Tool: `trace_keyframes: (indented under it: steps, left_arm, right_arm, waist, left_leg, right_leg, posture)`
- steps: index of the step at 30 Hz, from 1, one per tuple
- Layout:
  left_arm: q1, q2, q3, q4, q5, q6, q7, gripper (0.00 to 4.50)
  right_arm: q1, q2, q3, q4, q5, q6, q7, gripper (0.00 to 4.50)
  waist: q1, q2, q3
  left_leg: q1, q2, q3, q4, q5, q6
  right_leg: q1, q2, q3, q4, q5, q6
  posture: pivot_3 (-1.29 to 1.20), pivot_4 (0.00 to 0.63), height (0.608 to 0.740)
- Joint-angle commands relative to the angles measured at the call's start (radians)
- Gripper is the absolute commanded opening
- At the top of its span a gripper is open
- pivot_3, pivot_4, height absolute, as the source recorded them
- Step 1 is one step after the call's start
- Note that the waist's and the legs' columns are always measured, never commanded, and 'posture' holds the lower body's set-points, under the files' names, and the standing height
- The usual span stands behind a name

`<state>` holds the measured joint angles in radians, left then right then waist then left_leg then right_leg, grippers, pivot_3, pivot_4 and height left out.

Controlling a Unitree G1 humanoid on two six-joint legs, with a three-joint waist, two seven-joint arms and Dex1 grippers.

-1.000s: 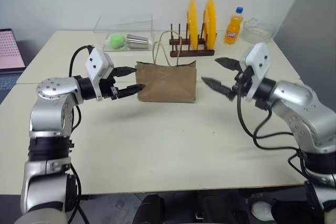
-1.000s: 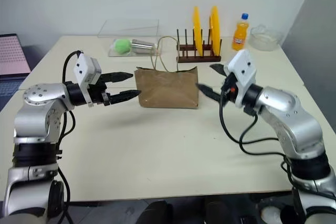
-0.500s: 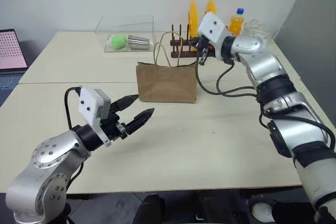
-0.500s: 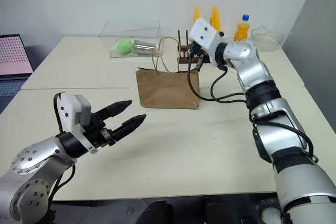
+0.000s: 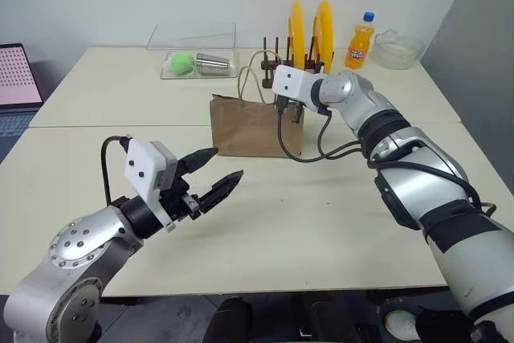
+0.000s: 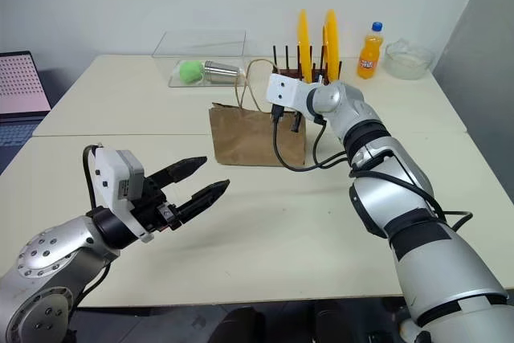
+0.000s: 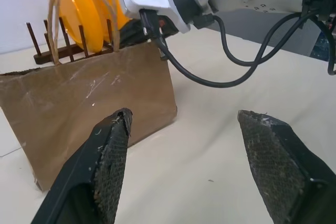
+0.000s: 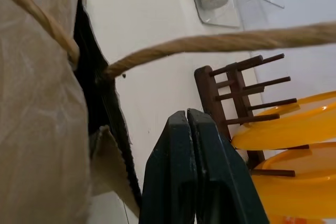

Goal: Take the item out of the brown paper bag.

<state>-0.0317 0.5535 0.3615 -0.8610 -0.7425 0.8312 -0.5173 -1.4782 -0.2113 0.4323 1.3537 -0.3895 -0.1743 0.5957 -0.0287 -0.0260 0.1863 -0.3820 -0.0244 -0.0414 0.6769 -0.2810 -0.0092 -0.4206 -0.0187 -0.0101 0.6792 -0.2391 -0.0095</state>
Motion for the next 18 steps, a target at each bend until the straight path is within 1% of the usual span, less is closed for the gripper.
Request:
trace_keyframes:
  steps: [1, 7, 11, 13, 16, 18]
  left_arm:
    - [0.016, 0.013, 0.030, -0.041, -0.030, -0.047, 0.015, 3.41]
    - [0.047, 0.009, -0.007, -0.026, -0.029, -0.114, 0.003, 3.41]
    - [0.064, 0.023, -0.021, -0.011, -0.021, -0.149, -0.008, 3.41]
    - [0.076, 0.036, -0.025, -0.003, -0.016, -0.163, -0.025, 3.41]
    - [0.117, 0.060, -0.032, 0.002, 0.008, -0.194, -0.059, 3.41]
    - [0.175, 0.079, -0.034, 0.003, 0.036, -0.226, -0.094, 3.41]
  right_arm:
    - [-0.029, -0.006, -0.015, -0.006, -0.017, -0.026, 0.044, 0.04]
    - [-0.006, -0.014, 0.001, -0.014, -0.048, -0.082, 0.163, 0.04]
    - [0.000, -0.016, -0.009, -0.019, -0.052, -0.098, 0.210, 0.04]
    - [0.002, -0.020, -0.016, -0.028, -0.046, -0.120, 0.256, 0.04]
    - [0.008, -0.029, -0.033, -0.048, -0.030, -0.158, 0.321, 0.04]
    - [0.022, -0.038, -0.053, -0.084, -0.001, -0.201, 0.389, 0.04]
  waist:
    - [0.000, 0.000, 0.000]
    - [0.000, 0.000, 0.000]
    - [0.000, 0.000, 0.000]
    - [0.000, 0.001, 0.000]
    - [-0.001, 0.001, 0.001]
    - [-0.001, 0.001, 0.001]
  left_leg:
    - [0.000, 0.000, 0.000, 0.000, 0.000, 0.000]
    - [0.000, 0.000, 0.000, 0.000, 0.000, 0.000]
    - [0.000, 0.000, 0.000, 0.000, 0.000, 0.000]
    - [0.000, 0.000, 0.000, 0.000, 0.000, 0.000]
    - [0.000, 0.000, 0.000, -0.001, 0.000, 0.000]
    - [0.000, 0.000, 0.000, -0.001, 0.000, 0.000]
  right_leg:
    - [0.000, 0.000, 0.000, 0.000, 0.000, 0.000]
    - [0.000, 0.000, 0.000, 0.000, 0.000, 0.000]
    - [0.000, 0.000, 0.000, 0.000, 0.000, 0.000]
    - [0.000, 0.000, 0.000, 0.000, 0.000, 0.000]
    - [0.000, 0.000, 0.000, 0.000, 0.000, 0.000]
    - [0.000, 0.000, 0.000, -0.001, 0.000, -0.001]
  posture:
    - [0.00, 0.150, 0.740]
    - [0.00, 0.150, 0.740]
    - [0.00, 0.150, 0.740]
    - [0.00, 0.150, 0.740]
    - [0.00, 0.150, 0.740]
    - [0.00, 0.150, 0.740]
